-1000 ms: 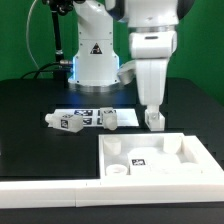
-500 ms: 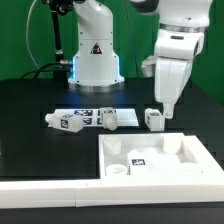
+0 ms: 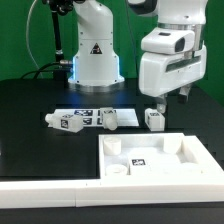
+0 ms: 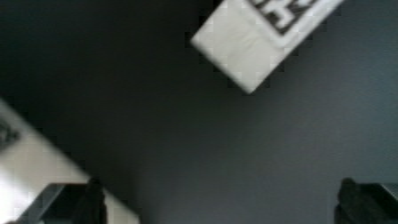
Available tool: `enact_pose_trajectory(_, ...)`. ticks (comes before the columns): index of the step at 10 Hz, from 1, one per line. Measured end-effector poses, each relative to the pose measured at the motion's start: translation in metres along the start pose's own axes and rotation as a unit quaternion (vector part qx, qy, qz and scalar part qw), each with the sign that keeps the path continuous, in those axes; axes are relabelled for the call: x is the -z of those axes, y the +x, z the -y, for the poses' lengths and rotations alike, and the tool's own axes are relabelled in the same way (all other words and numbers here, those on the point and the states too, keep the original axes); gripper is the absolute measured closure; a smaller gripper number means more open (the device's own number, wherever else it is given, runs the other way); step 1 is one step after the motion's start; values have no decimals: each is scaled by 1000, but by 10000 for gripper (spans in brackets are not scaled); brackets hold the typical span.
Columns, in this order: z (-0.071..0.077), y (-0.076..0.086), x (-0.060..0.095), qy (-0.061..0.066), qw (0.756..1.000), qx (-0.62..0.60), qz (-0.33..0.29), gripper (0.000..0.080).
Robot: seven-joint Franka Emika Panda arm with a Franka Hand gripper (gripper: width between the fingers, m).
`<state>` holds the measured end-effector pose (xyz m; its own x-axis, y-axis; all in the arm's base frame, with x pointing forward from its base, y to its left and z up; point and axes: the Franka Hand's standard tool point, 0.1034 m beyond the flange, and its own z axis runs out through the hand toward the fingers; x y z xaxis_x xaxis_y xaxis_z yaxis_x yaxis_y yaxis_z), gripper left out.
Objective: Assemble one leg
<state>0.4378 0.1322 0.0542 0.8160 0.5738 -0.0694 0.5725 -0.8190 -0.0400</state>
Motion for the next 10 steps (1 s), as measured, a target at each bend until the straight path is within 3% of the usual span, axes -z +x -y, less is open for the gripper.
enact_pose_trajectory(1,-2,2,0,7,1000,-19,0,150)
enact_pose_trajectory(6,-2,2,-1,7,1000,-18,-2,150)
enact_pose_trajectory(9,9,-2,0,12,989,-139,56,150)
enact_pose_trajectory(10,5,-5,-2,19,988,-141,58,150)
